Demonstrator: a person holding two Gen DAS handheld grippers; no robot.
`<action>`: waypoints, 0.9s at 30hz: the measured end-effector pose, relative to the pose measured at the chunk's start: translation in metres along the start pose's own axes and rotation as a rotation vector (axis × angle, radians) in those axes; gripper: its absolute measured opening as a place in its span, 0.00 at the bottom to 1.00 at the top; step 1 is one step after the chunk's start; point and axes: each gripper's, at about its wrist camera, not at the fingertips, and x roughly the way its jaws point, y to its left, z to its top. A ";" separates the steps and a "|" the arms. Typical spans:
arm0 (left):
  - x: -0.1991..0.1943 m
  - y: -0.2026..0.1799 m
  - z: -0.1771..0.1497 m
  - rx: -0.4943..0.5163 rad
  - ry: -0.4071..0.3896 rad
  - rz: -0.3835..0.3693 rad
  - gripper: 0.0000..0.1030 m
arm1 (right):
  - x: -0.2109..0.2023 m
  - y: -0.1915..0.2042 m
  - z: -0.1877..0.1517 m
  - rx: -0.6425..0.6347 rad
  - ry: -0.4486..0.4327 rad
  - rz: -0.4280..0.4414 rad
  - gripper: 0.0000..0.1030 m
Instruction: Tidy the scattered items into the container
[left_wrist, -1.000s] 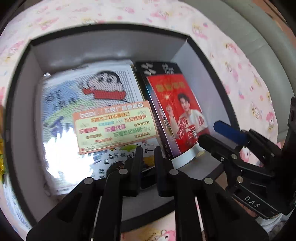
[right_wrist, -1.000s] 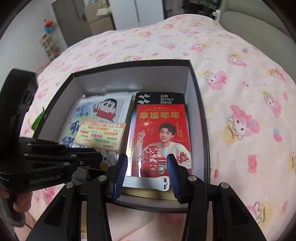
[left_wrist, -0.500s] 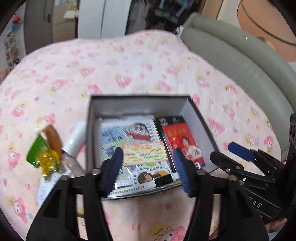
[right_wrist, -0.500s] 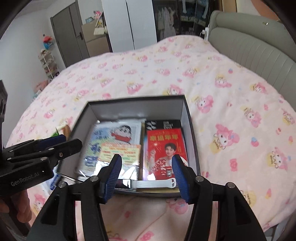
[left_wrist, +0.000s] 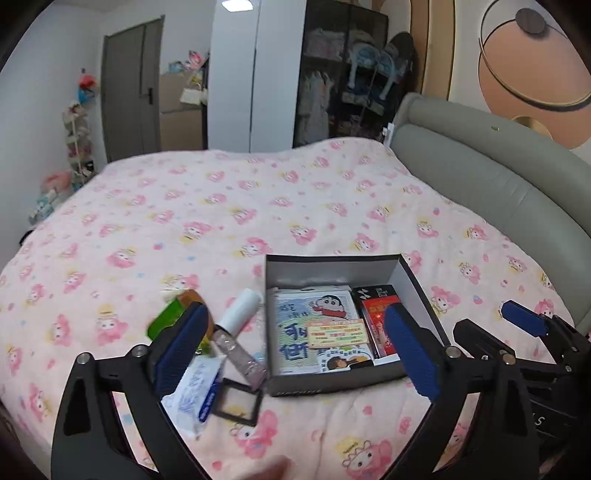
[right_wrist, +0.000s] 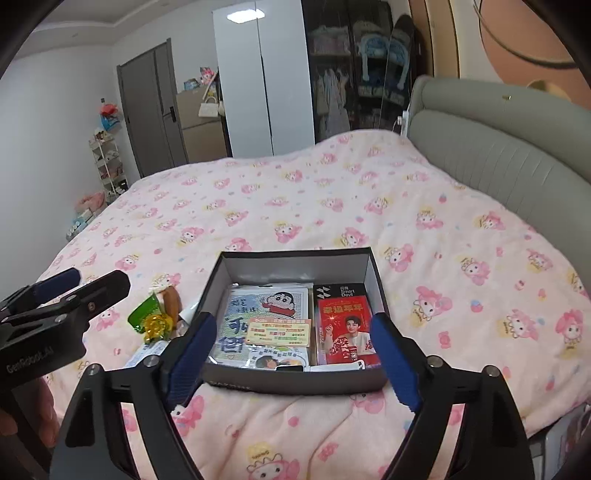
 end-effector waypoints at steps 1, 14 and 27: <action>-0.007 0.002 -0.002 -0.002 -0.007 0.005 0.96 | -0.006 0.004 -0.002 -0.010 -0.003 0.002 0.82; -0.073 0.003 -0.056 -0.002 -0.040 0.039 0.99 | -0.068 0.015 -0.043 0.017 -0.066 -0.045 0.82; -0.076 -0.015 -0.083 0.033 -0.014 0.025 0.99 | -0.077 0.010 -0.071 0.023 -0.044 -0.073 0.83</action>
